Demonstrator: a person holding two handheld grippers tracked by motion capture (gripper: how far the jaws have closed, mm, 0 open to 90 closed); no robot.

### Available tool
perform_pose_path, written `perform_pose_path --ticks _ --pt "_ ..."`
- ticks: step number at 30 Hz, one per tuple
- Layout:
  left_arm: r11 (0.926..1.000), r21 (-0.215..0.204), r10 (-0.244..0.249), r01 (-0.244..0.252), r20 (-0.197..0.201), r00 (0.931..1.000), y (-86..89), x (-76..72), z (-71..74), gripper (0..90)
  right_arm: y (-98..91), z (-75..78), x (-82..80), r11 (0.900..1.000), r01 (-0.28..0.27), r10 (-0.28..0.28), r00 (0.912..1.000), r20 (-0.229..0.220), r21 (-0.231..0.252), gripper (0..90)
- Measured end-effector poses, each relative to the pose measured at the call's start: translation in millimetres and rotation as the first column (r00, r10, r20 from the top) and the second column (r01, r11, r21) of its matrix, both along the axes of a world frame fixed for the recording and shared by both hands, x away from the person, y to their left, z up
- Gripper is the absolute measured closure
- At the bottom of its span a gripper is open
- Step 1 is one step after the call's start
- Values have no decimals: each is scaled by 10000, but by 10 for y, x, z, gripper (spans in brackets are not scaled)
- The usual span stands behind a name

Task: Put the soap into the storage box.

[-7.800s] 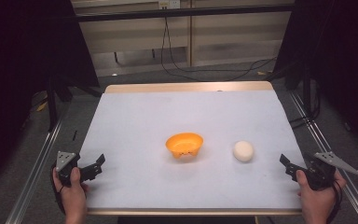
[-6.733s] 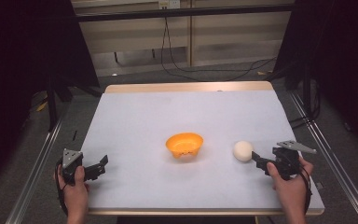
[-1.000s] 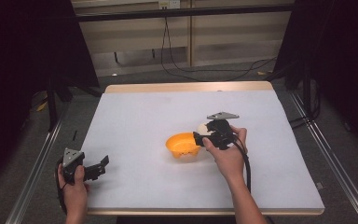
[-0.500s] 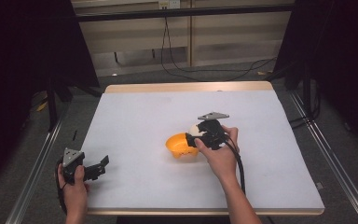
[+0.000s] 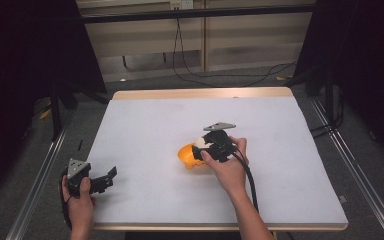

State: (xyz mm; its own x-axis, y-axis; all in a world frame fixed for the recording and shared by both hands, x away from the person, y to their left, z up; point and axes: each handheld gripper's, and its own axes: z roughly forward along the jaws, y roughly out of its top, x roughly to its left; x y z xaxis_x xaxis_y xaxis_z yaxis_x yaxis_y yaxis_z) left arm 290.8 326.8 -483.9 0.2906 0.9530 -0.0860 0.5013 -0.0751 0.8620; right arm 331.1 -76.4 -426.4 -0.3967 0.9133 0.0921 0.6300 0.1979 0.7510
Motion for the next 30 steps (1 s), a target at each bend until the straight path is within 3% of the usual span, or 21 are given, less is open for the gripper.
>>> perform_pose_path --ticks 30 --pt "10000 -17 -19 19 -13 10000 5 1 1 12 201 -169 20 9993 -282 270 9984 -497 -244 231"
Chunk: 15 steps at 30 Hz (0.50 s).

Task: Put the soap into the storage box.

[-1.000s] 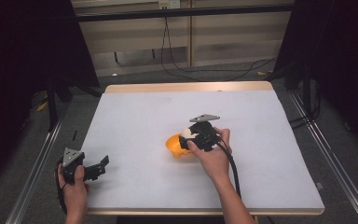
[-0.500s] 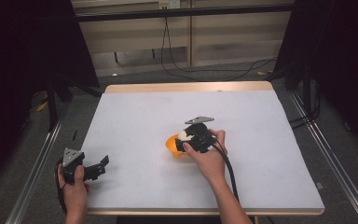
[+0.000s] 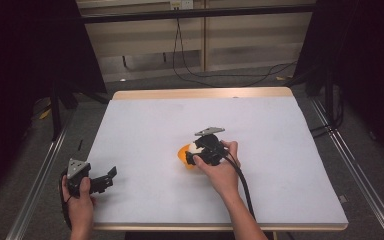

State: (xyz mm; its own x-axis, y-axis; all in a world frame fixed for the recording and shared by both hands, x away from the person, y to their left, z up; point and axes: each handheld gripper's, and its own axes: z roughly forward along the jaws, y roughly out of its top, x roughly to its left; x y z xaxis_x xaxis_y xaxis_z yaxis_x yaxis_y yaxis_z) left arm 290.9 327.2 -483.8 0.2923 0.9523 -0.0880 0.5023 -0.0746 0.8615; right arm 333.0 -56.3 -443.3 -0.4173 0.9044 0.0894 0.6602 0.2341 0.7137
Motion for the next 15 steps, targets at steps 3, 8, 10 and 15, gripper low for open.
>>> perform_pose_path --ticks 3,8,10,15 --pt "10000 -43 26 -25 19 10000 -3 1 -2 12 14 -20 5 10000 -42 41 9999 -105 -60 231" --pt "10000 -28 31 -31 16 10000 -4 2 -2 12 32 -61 14 9997 -94 89 9995 -289 -203 227" --pt "10000 16 8 -8 5 10000 0 1 0 12 36 -65 9 9998 -97 92 9997 -243 -198 213" --pt "10000 23 9 -9 7 10000 -1 1 -1 12 15 -19 -5 9999 -139 139 9998 -119 -7 167"
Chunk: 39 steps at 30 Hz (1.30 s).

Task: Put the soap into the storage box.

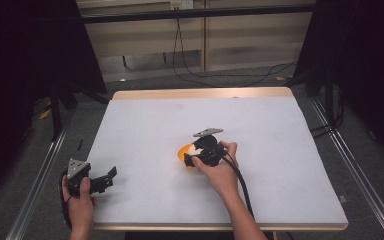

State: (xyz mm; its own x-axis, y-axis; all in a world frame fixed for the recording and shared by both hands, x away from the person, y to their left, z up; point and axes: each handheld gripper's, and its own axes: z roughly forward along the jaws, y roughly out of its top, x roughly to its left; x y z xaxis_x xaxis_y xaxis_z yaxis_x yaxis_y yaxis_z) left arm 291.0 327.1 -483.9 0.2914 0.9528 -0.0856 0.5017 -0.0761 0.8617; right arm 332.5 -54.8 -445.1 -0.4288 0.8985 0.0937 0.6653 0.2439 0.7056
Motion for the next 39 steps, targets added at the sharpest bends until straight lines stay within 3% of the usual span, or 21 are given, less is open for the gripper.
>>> perform_pose_path --ticks 15,39 --pt "10000 69 11 -11 11 10000 -2 -1 1 12 -258 153 -46 9985 382 -397 9984 402 380 126" --pt "9999 99 29 -29 17 10000 -5 -3 1 12 -819 134 -119 9885 1307 -1355 9889 611 763 119"
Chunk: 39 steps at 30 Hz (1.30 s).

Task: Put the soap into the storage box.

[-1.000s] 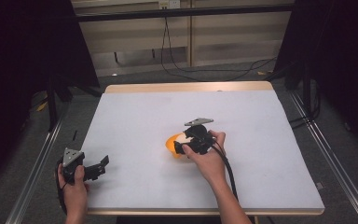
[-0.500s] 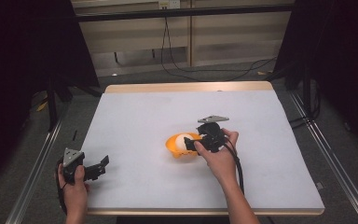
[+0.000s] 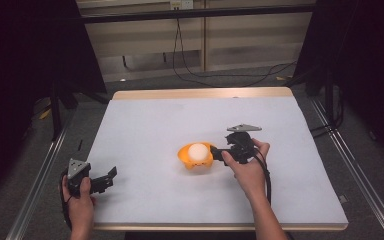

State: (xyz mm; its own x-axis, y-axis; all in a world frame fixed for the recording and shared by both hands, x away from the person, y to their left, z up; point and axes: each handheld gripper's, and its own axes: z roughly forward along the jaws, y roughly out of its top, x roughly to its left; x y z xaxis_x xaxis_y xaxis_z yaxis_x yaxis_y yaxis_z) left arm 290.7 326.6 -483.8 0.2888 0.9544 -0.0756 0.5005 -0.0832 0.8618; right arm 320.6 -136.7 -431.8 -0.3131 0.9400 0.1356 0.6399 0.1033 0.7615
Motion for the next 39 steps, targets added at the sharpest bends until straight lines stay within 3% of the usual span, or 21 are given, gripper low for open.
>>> perform_pose_path --ticks 8,17,25,39 --pt "10000 -37 18 -18 2 10000 -6 -1 -2 12 -225 -41 -46 9995 292 -291 9996 21 -117 109" --pt "10000 4 9 -9 12 10000 -5 -4 0 12 -509 -115 -134 9982 598 -598 9982 10 66 88" --pt "10000 -24 29 -28 11 10000 -6 -2 -2 11 -785 -193 -228 9969 783 -783 9969 -7 -19 27" --pt "10000 12 20 -20 23 10000 -10 -4 -1 11 -1336 -302 -448 9894 1447 -1448 9894 -80 -119 18"
